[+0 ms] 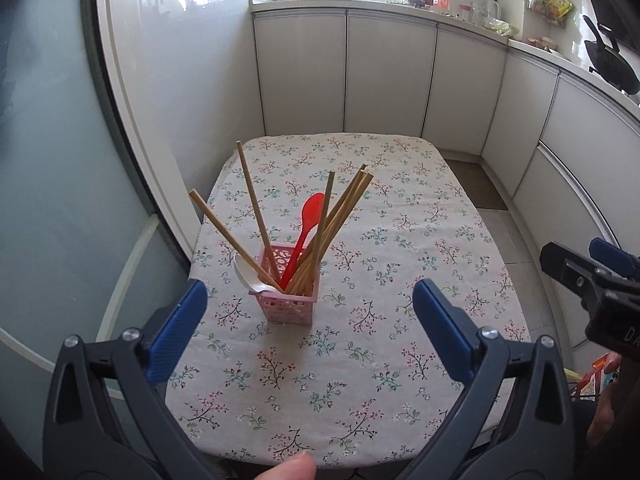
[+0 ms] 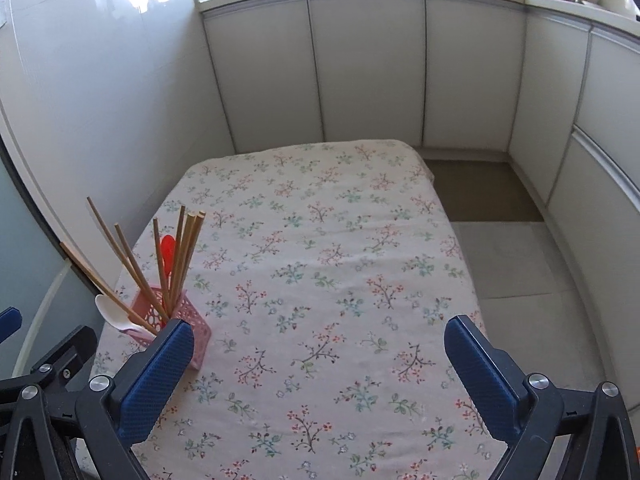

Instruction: Organize utensils

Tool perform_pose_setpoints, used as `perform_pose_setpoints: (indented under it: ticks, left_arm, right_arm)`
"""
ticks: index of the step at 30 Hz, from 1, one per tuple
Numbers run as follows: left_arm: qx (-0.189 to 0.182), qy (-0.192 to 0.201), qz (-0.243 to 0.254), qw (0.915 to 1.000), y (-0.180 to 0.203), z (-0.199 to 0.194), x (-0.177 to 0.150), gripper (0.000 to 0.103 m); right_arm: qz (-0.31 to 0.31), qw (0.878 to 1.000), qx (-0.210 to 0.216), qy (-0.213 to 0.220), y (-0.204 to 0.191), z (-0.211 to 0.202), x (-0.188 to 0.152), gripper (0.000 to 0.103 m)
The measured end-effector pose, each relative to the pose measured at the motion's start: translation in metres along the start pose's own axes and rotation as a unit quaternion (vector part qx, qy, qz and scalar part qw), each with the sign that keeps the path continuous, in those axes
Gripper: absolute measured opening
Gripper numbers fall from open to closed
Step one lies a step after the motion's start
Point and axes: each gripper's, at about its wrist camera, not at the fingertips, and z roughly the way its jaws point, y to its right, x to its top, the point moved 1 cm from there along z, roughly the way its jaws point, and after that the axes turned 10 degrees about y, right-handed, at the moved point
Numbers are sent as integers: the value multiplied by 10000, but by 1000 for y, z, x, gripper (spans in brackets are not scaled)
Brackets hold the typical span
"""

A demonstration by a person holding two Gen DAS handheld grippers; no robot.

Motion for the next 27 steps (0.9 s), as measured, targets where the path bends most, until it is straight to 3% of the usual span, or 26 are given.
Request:
perform_pose_setpoints:
  ticks: [27]
  left_arm:
    - [-7,-30,53,10000,6,5,-1,102]
  right_arm:
    - [112,9998,32,-136,3,7,-6,103]
